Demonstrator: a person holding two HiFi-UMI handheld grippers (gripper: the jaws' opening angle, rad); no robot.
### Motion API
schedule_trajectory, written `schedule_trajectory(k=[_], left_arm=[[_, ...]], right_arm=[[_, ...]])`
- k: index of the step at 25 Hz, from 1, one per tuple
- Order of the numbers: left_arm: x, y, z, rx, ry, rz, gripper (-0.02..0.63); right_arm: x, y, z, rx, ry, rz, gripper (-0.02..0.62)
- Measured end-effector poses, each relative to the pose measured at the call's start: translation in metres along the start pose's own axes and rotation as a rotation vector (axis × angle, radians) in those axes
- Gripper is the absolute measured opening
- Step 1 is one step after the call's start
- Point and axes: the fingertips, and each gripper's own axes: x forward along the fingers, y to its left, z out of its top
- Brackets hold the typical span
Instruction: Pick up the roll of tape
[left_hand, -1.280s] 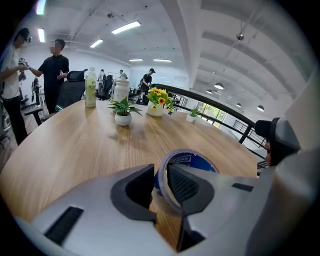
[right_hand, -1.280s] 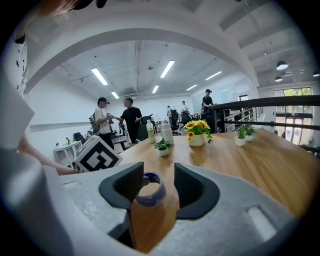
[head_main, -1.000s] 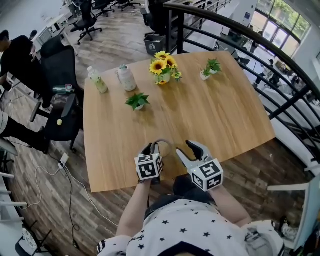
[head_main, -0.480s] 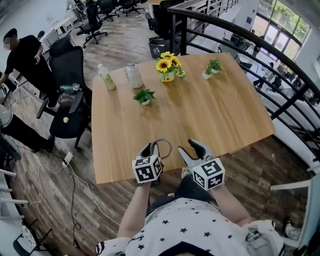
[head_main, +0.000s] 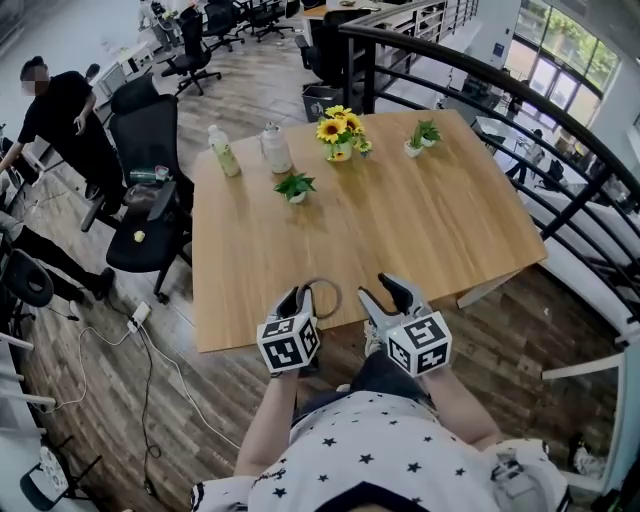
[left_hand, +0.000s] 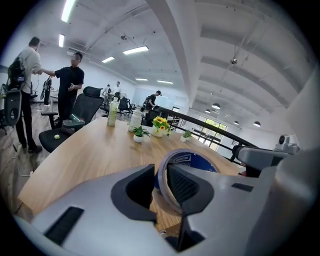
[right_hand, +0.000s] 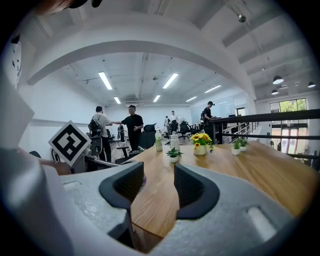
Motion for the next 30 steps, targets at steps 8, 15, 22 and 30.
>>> schedule_trajectory(k=[8,15,22,30], left_arm=[[-0.043,-0.004,-0.001,-0.013,-0.043,-0.018,0.074],[-0.072,-0.006,-0.006,-0.023,-0.063,-0.023,0.074],[-0.086,-0.014,-0.005,-0.04,-0.098,-0.04,0.074],[-0.09,-0.022,-0.002,-0.042,-0.115,-0.046,0.074]], right_arm=[[-0.022,0.018,-0.001,-0.004,-0.028,-0.019,0.176],[-0.04,0.024,0.005,-0.007,-0.057,-0.039,0.176],[-0.049,0.022,0.009,-0.001,-0.079,-0.04,0.176],[-0.053,0.02,0.014,-0.033,-0.083,-0.049,0.166]])
